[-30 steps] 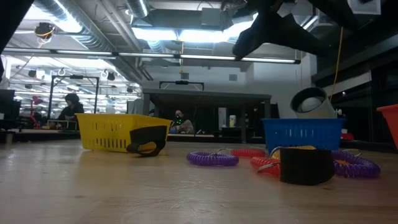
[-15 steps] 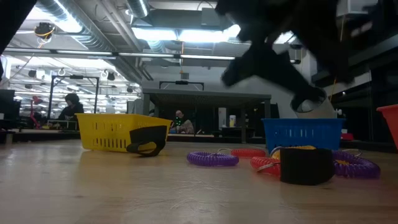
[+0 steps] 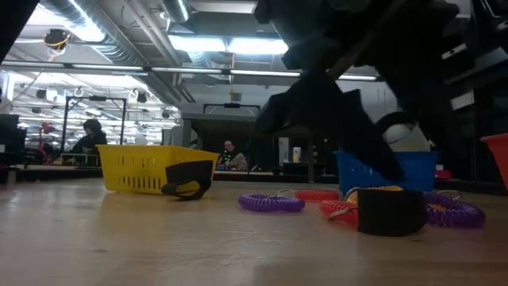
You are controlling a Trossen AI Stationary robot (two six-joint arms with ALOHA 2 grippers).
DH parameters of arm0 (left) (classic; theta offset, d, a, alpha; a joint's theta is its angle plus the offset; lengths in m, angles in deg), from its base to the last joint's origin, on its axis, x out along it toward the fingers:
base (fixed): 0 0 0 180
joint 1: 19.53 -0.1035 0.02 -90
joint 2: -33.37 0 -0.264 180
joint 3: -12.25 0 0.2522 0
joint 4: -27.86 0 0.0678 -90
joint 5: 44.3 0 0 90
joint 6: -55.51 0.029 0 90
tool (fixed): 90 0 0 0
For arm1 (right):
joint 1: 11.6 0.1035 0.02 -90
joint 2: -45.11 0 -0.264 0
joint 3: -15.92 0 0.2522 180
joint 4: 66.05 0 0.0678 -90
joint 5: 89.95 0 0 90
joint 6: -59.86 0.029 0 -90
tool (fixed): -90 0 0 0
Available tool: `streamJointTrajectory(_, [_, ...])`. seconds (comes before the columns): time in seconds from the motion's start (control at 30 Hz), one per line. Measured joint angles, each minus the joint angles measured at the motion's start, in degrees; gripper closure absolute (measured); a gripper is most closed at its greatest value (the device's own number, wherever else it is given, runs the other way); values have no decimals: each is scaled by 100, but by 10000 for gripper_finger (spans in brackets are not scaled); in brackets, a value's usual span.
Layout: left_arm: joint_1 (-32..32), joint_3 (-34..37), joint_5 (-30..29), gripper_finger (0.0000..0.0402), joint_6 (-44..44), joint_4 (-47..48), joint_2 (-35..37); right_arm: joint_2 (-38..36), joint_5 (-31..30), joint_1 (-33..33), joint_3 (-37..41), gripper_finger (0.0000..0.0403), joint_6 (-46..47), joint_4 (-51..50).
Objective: Pick & Place Office Desk Supplies
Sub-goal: Put the black rubber band into the blue bin
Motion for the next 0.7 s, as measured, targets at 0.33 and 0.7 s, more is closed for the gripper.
streamJointTrajectory(0.33, [-75, -7, -109, 242, -90, 124, -122, 2, 13, -25, 0, 243, 152, 17])
streamJointTrajectory(0.7, [-108, -24, 444, 259, -240, -431, -535, 2, -5, -25, 2, 243, 302, -29])
